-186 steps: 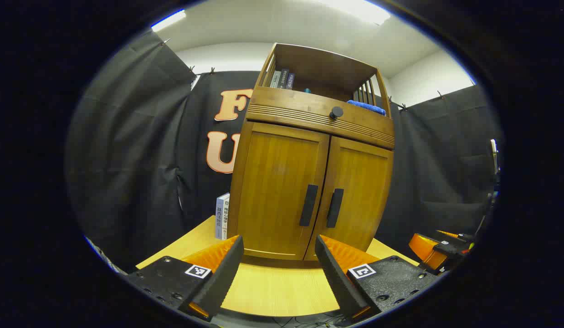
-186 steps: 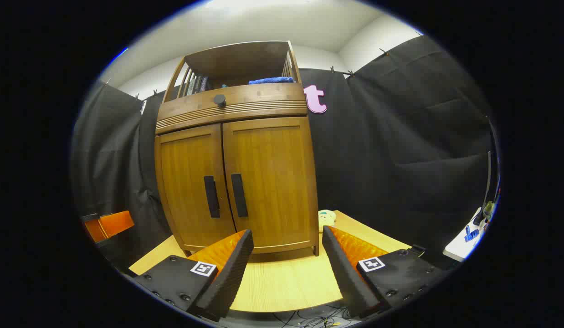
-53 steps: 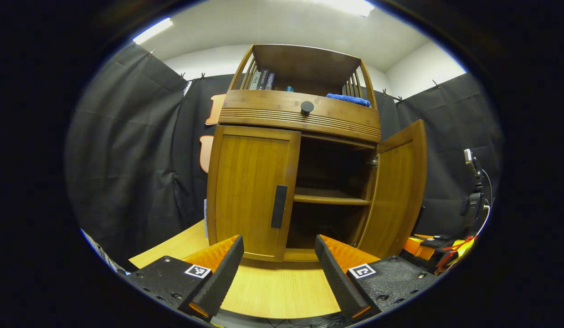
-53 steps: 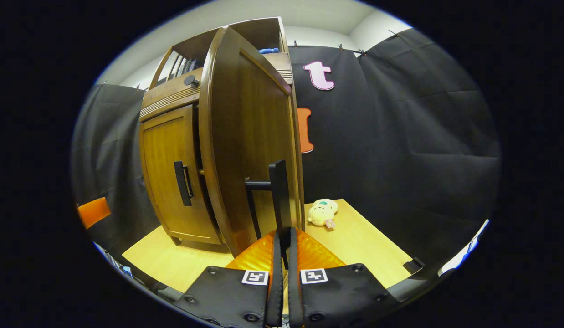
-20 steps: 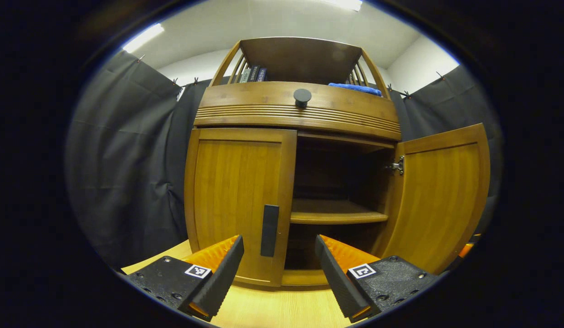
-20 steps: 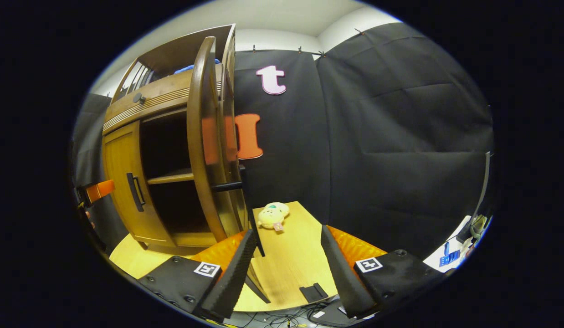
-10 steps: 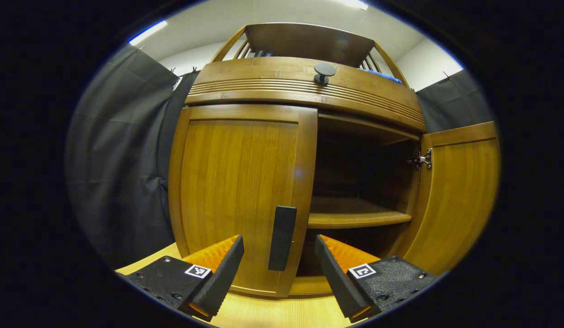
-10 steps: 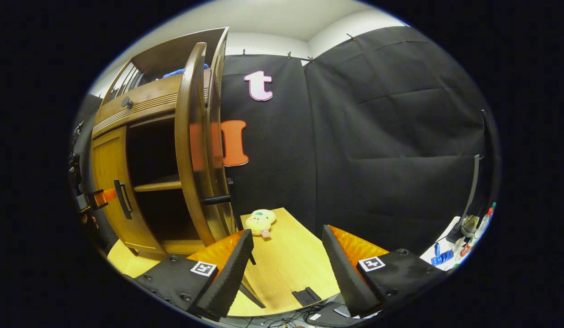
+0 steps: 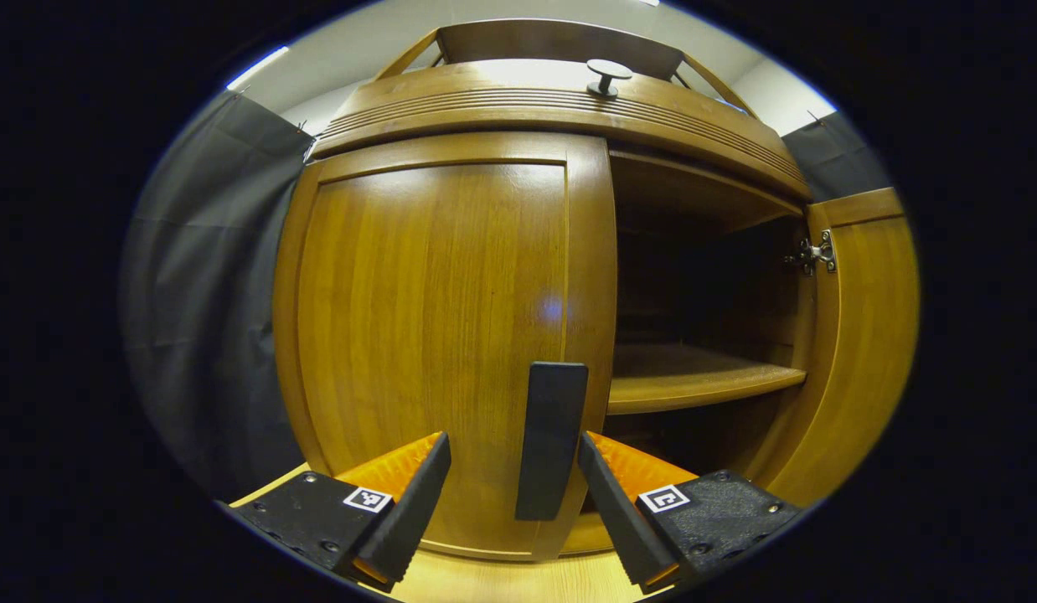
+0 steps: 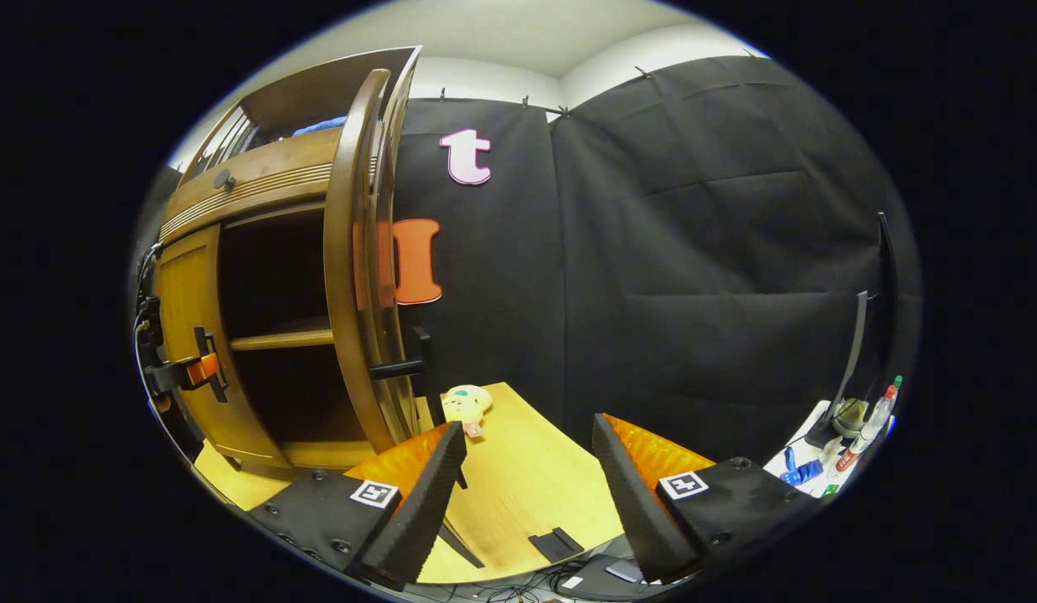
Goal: Open the right door of the double-door shoe cabinet with the right hand, and open the left door with the left hand.
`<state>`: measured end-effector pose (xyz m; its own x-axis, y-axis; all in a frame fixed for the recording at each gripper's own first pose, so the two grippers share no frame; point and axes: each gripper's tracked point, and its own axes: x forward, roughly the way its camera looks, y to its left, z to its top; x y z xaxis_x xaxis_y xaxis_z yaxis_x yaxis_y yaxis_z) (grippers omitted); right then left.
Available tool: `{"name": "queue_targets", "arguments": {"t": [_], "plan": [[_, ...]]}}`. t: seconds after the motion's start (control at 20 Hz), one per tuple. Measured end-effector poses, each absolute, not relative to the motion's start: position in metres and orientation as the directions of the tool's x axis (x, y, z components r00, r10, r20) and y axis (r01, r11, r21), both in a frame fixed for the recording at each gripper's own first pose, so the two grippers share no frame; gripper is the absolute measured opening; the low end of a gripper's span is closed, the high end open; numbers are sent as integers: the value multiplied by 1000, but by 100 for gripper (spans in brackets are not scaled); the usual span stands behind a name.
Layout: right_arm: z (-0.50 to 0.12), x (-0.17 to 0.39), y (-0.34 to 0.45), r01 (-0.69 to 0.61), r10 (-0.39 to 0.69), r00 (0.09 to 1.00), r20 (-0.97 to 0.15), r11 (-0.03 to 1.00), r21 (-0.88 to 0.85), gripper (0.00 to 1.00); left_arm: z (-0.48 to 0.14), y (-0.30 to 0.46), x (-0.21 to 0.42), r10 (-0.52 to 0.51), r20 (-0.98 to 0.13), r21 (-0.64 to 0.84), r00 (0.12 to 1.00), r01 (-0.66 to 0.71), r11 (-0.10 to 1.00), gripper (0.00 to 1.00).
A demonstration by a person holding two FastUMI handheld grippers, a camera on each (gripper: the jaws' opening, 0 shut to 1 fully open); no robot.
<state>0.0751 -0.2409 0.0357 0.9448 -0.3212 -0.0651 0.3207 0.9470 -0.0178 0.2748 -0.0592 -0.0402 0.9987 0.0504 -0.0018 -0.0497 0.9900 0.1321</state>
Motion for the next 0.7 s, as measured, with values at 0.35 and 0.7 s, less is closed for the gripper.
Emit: {"name": "queue_targets", "arguments": {"t": [0.35,0.7], "plan": [[43,74,-240,337,-338,940,-46,941,-21,98,-41,-70,289,7,-8,133,1000,-6,991,58],[44,68,-240,336,-337,941,-44,942,-15,98,-53,-73,292,5,-16,143,1000,-3,990,34]]}}
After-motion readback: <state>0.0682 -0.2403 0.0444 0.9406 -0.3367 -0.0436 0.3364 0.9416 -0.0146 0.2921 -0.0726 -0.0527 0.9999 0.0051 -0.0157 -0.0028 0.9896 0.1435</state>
